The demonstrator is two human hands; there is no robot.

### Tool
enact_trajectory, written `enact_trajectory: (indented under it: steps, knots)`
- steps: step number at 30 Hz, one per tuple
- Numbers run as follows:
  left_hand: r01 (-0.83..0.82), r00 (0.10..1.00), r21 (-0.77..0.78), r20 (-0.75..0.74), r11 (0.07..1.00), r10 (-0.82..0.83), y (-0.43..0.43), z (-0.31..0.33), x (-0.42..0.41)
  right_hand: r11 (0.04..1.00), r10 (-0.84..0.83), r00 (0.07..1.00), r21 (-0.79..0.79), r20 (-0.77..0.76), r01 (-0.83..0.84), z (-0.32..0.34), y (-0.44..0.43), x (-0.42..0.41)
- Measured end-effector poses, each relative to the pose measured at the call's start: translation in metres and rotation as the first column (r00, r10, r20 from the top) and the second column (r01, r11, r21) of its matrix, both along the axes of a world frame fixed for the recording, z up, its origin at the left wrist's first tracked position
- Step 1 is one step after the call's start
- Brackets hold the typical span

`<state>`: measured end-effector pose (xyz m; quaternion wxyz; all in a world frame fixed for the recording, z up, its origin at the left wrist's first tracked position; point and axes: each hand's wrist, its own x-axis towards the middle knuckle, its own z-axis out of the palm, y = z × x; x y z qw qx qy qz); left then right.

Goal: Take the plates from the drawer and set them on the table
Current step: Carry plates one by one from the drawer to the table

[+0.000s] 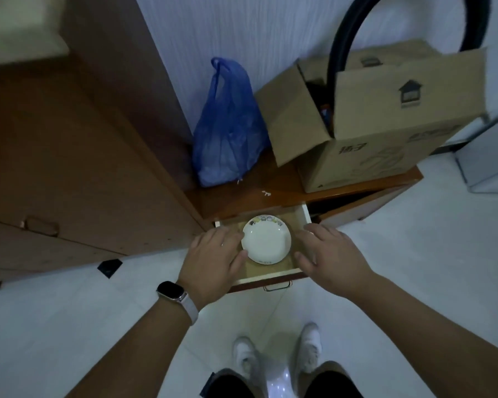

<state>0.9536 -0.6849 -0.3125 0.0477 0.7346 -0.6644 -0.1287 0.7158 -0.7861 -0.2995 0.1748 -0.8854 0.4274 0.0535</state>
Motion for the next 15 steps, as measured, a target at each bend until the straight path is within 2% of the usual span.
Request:
enact_trajectory:
  steps: [10, 15]
  knots:
    - [-0.051, 0.999, 0.019, 0.005, 0.999, 0.051, -0.053, -0.249, -0.012, 0.995, 0.093, 0.995, -0.017, -0.023, -0.094, -0.254, -0.060, 0.012]
    - [-0.091, 0.996, -0.013, -0.001, 0.996, 0.091, -0.069, -0.324, -0.014, 0.994, 0.106, 0.994, -0.034, -0.006, -0.106, -0.330, -0.076, 0.021]
